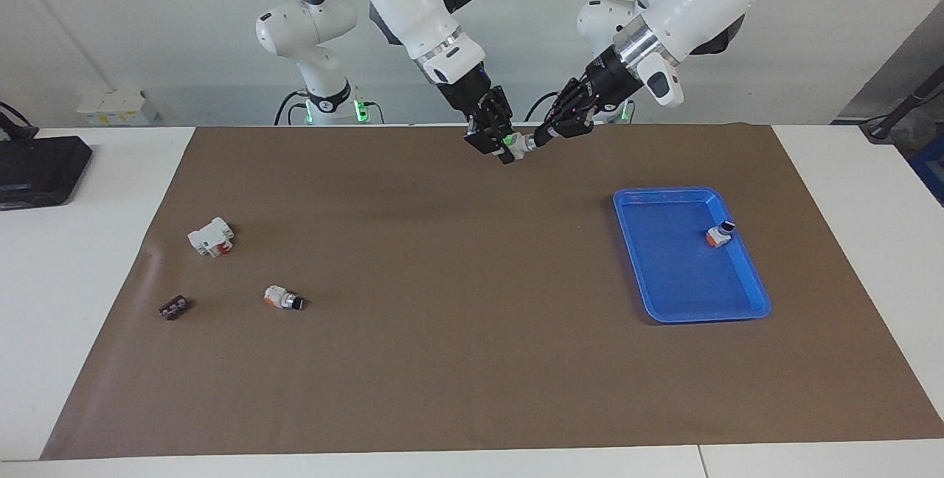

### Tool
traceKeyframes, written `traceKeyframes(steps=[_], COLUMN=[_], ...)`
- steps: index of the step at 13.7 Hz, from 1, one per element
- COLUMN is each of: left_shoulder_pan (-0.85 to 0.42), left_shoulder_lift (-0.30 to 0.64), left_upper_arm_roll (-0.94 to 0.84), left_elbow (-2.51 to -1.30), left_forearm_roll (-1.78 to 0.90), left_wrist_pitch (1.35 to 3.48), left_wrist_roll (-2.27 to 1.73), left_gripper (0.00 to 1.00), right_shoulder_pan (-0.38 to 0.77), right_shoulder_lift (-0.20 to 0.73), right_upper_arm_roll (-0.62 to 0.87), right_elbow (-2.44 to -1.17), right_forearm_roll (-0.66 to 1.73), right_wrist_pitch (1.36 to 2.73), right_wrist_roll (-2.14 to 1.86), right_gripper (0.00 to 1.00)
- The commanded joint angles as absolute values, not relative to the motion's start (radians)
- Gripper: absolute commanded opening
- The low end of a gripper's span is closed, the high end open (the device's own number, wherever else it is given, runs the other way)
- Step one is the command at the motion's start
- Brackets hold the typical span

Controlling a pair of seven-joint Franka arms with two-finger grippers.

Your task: Turn and place switch with both arms

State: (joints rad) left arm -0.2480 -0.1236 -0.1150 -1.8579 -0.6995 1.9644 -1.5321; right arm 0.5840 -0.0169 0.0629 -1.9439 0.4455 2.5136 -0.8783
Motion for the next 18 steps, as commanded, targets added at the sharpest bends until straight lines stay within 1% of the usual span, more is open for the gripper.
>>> traceKeyframes(steps=[1, 8, 17, 18], left_shoulder_pan=[-0.256, -0.256, -0.242, -0.241], left_shoulder_lift=[-0.138, -0.138, -0.138, -0.140], left_upper_arm_roll=[-0.103, -0.103, -0.098, -0.098], left_elbow=[-1.870, -1.871, -1.873, -1.875], left_forearm_roll=[-0.638, -0.600, -0.594, -0.594], left_wrist_pitch=[1.933, 1.937, 1.944, 1.945], left_wrist_roll=[-1.664, -1.795, -1.793, -1.792], left_gripper=[0.00, 0.00, 0.00, 0.00], right_shoulder_pan=[0.575, 0.575, 0.575, 0.575], right_shoulder_lift=[-0.021, -0.021, -0.021, -0.023], right_upper_arm_roll=[0.067, 0.067, 0.067, 0.067], right_elbow=[-1.936, -1.936, -1.934, -1.936], right_forearm_roll=[0.449, 0.449, 0.456, 0.457], right_wrist_pitch=[2.537, 2.537, 2.537, 2.537], right_wrist_roll=[-0.842, -0.844, -0.842, -0.841], right_gripper=[0.00, 0.00, 0.00, 0.38])
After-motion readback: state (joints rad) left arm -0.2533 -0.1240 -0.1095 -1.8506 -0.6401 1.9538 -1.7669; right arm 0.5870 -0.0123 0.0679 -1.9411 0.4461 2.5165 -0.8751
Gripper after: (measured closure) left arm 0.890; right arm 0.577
